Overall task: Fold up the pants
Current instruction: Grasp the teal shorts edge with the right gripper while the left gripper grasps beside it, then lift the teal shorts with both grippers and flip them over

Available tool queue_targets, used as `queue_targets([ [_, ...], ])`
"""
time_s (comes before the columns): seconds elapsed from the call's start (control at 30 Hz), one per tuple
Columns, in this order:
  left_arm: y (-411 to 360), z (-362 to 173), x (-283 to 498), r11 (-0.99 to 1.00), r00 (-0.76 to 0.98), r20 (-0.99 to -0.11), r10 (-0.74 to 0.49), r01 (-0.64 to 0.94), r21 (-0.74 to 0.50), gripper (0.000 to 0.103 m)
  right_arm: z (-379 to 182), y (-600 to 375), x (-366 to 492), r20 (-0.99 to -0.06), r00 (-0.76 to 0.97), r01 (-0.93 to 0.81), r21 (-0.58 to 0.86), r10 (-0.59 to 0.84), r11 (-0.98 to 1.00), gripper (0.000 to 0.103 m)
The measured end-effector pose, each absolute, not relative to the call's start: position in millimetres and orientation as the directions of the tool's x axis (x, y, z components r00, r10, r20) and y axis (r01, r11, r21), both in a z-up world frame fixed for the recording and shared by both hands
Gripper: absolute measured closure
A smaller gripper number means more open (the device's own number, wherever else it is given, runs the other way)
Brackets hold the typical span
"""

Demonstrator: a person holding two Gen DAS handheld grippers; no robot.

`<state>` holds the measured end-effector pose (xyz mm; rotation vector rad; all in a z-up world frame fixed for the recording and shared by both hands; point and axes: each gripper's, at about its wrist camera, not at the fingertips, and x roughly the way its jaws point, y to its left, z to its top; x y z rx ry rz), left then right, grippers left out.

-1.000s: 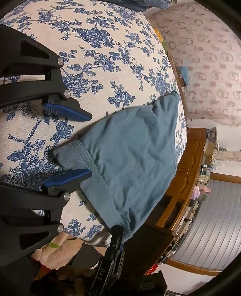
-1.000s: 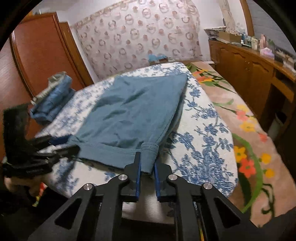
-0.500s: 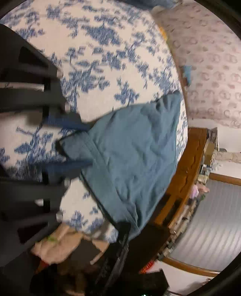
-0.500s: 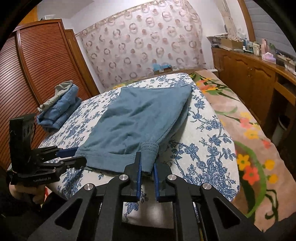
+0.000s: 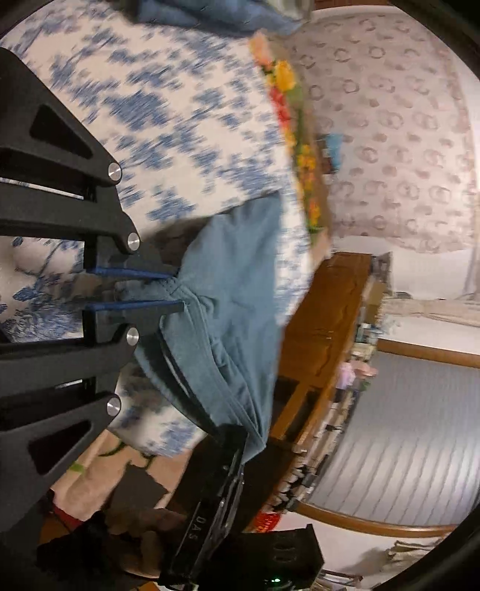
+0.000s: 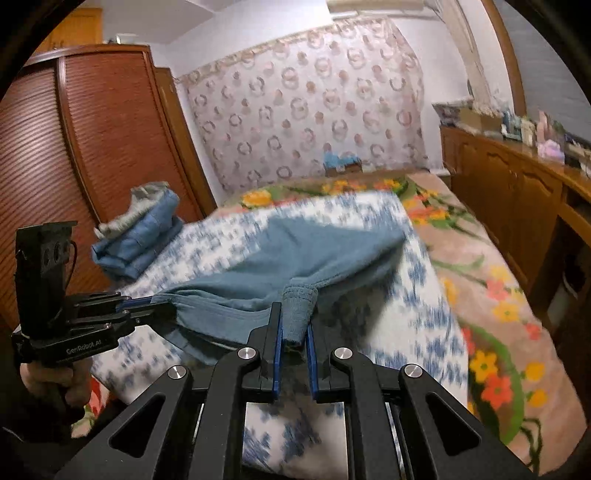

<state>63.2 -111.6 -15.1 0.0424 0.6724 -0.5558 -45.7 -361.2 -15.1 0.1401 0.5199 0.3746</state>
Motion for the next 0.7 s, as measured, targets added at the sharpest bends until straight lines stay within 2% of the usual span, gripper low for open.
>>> queue_targets([
  [0.17, -100.9, 42.0, 62.0, 0.857, 0.709, -0.514, -0.482, 0.504, -0.110, 0.093, 40.0, -356.1, -48.0, -0.367, 0.839, -0.363, 0.175, 0.402, 0.915, 0.092],
  [0.37, -84.8, 101.5, 72.0, 0.875, 0.775, -0.436, -0.458, 0.480, -0.065, 0.093, 98.7, -346.3, -35.2, -0.301, 0.847, -0.415, 0.138, 0.438, 0.899, 0.092],
  [0.53, -73.5, 133.0, 91.8, 0.899, 0.820, -0.407, -0.402, 0.438, -0.004, 0.093, 130.2, -332.3, -5.1, -0.274, 0.832, -0.465, 0.129, 0.482, 0.876, 0.092],
  [0.7, -59.0, 145.3, 132.7, 0.932, 0.856, -0.419, -0.304, 0.359, 0.056, 0.093, 141.3, -306.5, 51.3, -0.313, 0.827, -0.471, 0.071, 0.468, 0.879, 0.092],
])
